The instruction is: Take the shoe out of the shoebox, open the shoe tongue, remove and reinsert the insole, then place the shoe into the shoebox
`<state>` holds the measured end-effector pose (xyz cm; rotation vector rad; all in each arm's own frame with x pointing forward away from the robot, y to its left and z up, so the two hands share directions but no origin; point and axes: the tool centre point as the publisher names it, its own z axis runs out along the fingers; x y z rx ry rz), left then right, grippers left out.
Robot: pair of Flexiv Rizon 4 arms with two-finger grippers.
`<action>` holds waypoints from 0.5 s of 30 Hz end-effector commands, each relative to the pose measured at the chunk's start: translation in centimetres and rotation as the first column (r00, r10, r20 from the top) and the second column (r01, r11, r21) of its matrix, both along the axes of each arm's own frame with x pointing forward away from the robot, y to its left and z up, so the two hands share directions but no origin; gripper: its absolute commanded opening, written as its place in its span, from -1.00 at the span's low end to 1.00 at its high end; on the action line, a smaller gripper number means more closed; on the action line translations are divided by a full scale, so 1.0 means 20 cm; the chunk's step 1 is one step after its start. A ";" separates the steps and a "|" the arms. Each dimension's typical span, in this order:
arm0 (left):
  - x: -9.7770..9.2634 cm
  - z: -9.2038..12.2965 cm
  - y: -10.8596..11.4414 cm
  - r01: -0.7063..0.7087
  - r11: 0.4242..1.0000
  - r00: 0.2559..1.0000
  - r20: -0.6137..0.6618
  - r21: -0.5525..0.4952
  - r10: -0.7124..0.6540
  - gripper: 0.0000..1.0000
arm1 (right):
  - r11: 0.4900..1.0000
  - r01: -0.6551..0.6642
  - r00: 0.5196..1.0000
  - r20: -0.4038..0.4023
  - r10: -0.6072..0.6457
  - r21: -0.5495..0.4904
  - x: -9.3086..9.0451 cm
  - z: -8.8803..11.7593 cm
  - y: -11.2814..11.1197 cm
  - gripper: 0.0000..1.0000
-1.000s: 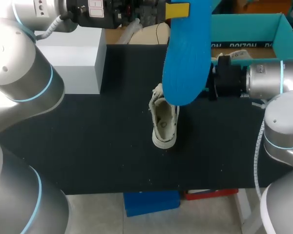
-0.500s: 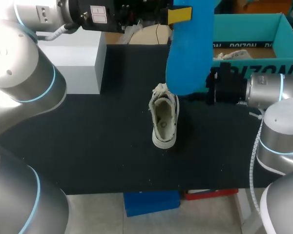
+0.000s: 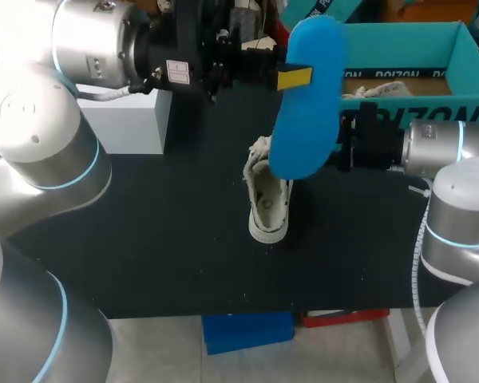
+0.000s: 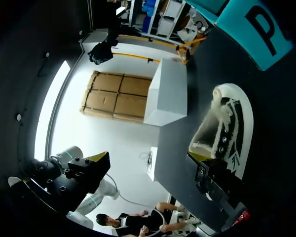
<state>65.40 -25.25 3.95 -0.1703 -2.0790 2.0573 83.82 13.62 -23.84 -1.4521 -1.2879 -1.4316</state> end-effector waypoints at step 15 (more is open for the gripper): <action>-0.04 -0.29 0.07 -0.040 0.999 0.996 -0.075 0.027 0.042 -1.00 | 1.000 0.003 1.000 0.000 -0.003 0.000 0.00 0.00 0.01 1.00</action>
